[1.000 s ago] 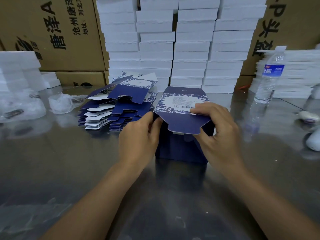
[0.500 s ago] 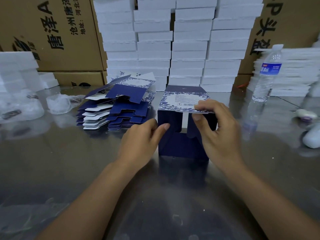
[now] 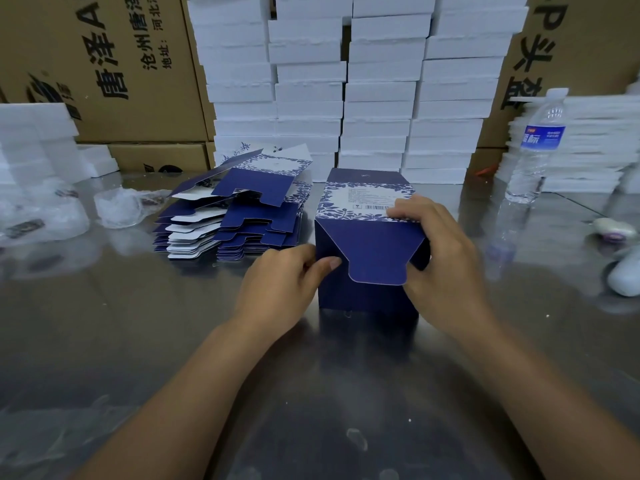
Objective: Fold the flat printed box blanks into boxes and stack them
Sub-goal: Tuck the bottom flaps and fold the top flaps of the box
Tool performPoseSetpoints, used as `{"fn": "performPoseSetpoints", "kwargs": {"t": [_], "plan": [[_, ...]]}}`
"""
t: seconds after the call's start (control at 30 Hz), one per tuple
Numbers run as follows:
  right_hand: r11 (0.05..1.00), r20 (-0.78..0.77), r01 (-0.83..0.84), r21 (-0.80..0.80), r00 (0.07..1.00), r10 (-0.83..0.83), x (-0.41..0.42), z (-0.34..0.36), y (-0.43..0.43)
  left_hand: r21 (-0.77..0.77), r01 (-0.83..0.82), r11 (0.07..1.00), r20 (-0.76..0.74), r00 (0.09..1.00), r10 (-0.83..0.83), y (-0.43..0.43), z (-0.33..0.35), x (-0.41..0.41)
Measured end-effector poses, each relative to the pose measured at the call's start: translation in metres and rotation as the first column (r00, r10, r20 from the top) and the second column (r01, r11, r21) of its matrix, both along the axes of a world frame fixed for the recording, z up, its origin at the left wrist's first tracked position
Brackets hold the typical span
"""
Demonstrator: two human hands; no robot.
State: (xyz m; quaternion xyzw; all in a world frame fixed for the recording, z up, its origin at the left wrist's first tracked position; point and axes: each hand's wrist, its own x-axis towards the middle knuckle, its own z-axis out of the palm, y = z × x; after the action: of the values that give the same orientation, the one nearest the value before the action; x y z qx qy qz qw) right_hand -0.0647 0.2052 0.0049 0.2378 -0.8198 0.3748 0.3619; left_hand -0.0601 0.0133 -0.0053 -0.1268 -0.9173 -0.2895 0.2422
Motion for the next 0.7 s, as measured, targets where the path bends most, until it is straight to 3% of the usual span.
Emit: {"fn": "performPoseSetpoints", "kwargs": {"t": [0.1,0.23,0.47,0.7], "plan": [[0.999,0.008,0.043,0.033,0.999,-0.043,-0.003,-0.004,0.001,0.044,0.016,0.999,0.066,0.998,-0.019,-0.001,-0.001,-0.001],[0.994,0.041,0.105,-0.017,0.994,-0.104,-0.005,-0.010,0.002,-0.151,0.034,0.988,0.212,0.977,-0.001,-0.002,-0.008,-0.004],[0.996,0.042,0.077,-0.042,0.996,-0.076,-0.005,-0.009,0.001,-0.201,0.004,0.980,0.154,0.988,0.028,-0.001,-0.011,-0.005],[0.998,0.034,0.060,-0.014,0.998,-0.059,-0.003,-0.007,0.001,-0.216,0.054,0.975,0.202,0.979,-0.010,-0.006,-0.010,-0.003]]}}
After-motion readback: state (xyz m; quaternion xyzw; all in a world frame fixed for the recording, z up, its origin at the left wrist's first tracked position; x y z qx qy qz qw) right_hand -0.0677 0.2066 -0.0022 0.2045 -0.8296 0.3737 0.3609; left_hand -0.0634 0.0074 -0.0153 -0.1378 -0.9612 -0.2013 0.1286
